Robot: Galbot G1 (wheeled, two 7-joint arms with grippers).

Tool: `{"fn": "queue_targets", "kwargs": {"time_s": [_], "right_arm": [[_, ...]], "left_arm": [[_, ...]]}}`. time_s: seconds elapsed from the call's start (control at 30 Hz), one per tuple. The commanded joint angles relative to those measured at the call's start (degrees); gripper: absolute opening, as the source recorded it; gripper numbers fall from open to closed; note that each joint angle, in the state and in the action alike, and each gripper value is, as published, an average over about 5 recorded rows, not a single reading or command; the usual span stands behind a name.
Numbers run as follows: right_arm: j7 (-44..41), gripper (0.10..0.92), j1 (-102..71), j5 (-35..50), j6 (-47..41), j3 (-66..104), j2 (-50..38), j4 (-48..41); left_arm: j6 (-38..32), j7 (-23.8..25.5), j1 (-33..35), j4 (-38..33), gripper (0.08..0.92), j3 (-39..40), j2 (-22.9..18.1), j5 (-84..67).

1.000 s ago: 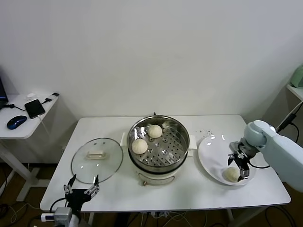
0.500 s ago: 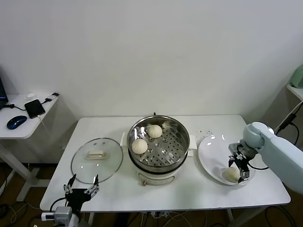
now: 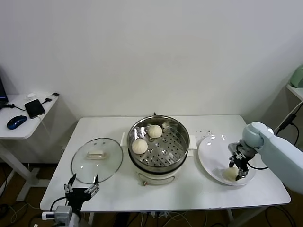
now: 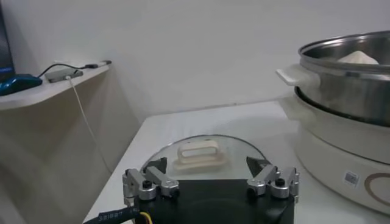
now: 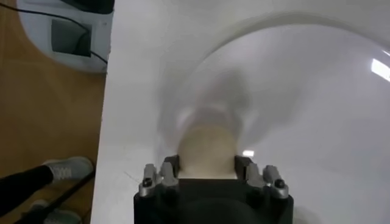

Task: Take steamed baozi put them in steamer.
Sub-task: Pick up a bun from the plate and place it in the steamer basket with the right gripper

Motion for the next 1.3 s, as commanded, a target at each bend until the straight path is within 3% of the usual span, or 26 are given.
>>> {"fn": "queue_targets", "kwargs": {"time_s": [0.03,0.33,0.57,0.8,0.87,1.03,1.3], "right_arm": [[-0.04,0.535,2.39,1.25,-0.06,-0.73,-0.51,0.16],[-2.17,0.532,25.63,11.54,-3.08,-14.16,-0.09,2.15],[-3.69,0.535,47.59,23.87,-6.31,-28.84,9.79,0.64],[-4.38,0.535,55.62,33.67,-7.59,-35.03,18.96,0.01],[-5.03,0.535,55.93,38.04,-3.15,-36.6,20.77,-0.09],[-3.75,0.535,54.53,45.6,19.85,-41.51,24.11,-0.27],[6.5,0.535,49.27,28.41,43.01,-47.04,24.12,5.21]], "left_arm": [[-0.08,-0.04,-0.16,0.2,0.823,0.08,-2.81,0.18],[-0.43,-0.4,-1.63,0.86,0.823,0.11,-2.81,0.8],[-1.52,-1.3,-2.63,1.64,0.823,-0.64,-2.81,2.03],[-1.9,-1.51,-2.48,0.36,0.823,-0.8,-2.81,1.89],[-1.97,-1.61,-2.46,-0.02,0.823,-0.84,-2.81,1.85],[-1.94,-1.57,-1.97,-1.17,0.823,-0.58,-2.81,1.88],[-1.78,-1.5,-1.54,-1.8,0.823,-0.21,-2.81,1.8]]}}
